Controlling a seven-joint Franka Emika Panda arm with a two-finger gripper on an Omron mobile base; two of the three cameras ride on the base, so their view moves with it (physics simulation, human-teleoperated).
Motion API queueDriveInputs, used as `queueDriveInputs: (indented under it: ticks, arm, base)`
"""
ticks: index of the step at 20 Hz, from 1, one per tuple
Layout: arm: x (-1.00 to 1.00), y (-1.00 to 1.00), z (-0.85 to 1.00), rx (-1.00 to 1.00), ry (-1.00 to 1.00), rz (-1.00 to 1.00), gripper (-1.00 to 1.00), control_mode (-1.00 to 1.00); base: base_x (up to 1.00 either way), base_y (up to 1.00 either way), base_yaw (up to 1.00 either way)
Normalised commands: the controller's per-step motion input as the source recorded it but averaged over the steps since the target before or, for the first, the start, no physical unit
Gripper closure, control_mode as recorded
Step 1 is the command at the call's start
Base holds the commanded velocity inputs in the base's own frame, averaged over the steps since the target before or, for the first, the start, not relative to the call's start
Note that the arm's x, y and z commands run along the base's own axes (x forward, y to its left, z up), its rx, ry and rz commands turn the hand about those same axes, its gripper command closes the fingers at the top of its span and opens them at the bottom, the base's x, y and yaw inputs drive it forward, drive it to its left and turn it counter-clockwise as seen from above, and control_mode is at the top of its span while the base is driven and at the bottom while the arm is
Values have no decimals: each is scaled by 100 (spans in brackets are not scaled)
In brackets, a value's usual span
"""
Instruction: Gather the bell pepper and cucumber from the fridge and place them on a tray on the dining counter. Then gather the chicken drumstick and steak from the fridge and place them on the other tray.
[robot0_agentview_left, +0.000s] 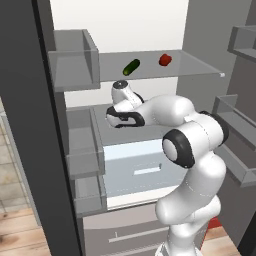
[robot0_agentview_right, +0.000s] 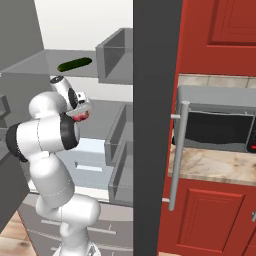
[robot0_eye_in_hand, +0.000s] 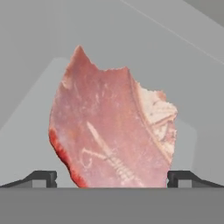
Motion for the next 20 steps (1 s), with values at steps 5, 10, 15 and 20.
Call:
queueDriveInputs:
  ticks: [5, 10, 15, 20]
  arm:
    - [27, 8, -8, -1, 3, 0, -100, -100]
    - [24, 5, -21, -3, 11, 0, -100, -100]
    - [2, 0, -25, -1, 7, 0, -100, -100]
    - [-6, 0, -31, -3, 0, 0, -100, -100]
  base:
    - [0, 0, 0]
    - [0, 0, 0]
    - [0, 0, 0]
    - [0, 0, 0]
